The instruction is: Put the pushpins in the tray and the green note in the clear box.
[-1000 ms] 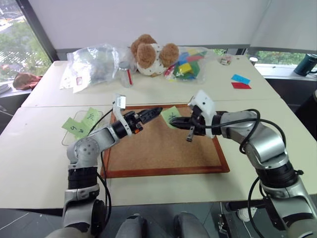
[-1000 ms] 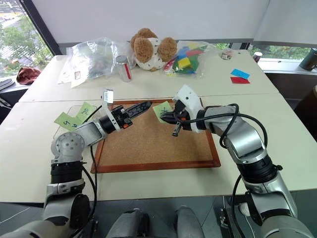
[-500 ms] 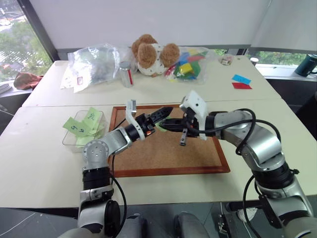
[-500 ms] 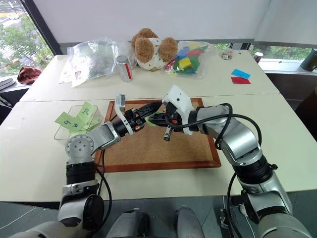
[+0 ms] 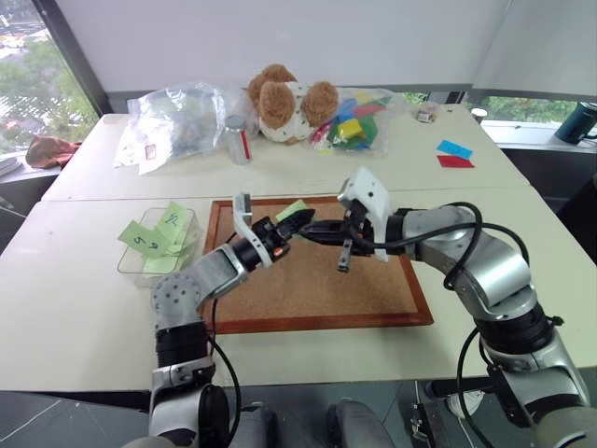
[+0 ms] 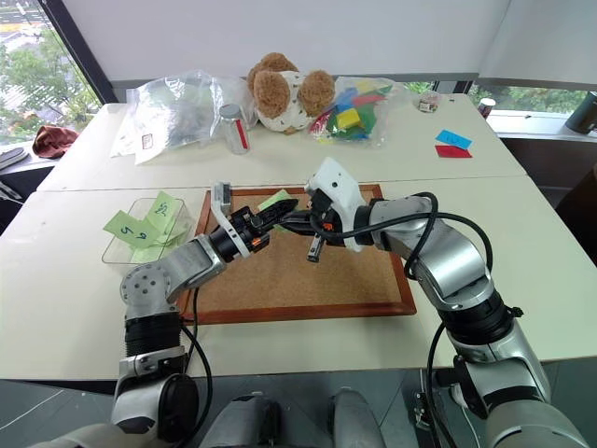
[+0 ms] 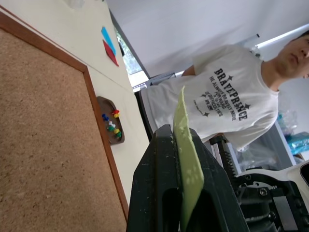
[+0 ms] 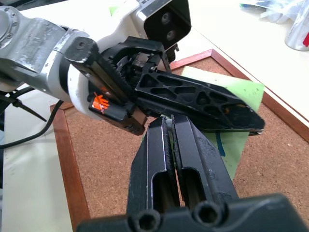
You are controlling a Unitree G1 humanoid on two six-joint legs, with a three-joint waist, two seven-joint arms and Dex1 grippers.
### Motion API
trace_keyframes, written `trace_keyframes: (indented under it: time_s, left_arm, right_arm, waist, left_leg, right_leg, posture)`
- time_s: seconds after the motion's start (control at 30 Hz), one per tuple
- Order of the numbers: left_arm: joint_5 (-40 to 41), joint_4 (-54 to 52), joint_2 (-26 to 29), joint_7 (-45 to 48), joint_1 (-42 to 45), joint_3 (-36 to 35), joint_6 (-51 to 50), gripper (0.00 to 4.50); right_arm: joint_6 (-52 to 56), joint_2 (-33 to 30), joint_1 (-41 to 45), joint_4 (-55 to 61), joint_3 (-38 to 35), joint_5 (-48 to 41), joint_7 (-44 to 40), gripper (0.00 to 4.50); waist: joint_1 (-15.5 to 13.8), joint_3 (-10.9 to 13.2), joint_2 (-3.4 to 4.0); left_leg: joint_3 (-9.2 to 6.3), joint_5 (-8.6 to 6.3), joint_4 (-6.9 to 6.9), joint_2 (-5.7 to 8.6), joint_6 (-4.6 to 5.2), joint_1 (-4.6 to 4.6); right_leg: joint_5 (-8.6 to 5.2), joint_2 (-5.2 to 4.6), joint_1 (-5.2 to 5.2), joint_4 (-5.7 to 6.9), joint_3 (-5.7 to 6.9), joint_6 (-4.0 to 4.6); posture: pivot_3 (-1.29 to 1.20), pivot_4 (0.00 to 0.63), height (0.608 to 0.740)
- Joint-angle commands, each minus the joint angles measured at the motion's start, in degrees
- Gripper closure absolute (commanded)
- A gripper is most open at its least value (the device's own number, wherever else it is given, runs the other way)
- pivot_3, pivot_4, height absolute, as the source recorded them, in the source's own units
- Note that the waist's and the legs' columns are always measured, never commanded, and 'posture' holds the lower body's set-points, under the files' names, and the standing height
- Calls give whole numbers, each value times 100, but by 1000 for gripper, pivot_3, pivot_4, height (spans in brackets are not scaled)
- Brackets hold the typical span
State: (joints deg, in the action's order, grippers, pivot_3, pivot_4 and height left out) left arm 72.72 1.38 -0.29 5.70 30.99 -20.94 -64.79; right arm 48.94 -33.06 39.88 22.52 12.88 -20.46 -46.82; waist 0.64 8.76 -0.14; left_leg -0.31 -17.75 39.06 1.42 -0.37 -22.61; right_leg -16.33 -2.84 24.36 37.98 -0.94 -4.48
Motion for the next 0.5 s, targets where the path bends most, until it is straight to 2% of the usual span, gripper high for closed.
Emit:
trace_keyframes:
  time_s: [0.03,0.5]
  left_arm:
    - [27,-193,84,52,-28,133,100,4435]
    - [-451,-18,420,575,-136,412,500,4435]
  right_arm:
    - [30,-94,211,214,-169,-36,48,4500]
    - [309,-333,535,215,-671,-181,275,4500]
  waist:
    - [0,0,0]
    - [-3,0,0]
  left_leg:
    - [0,0,0,0,0,0]
    - [0,0,0,0,-1,0]
  right_leg:
    - [0,0,0,0,0,0]
    - [0,0,0,-1,-1,0]
  posture:
    - [0,150,740]
    - [0,150,740]
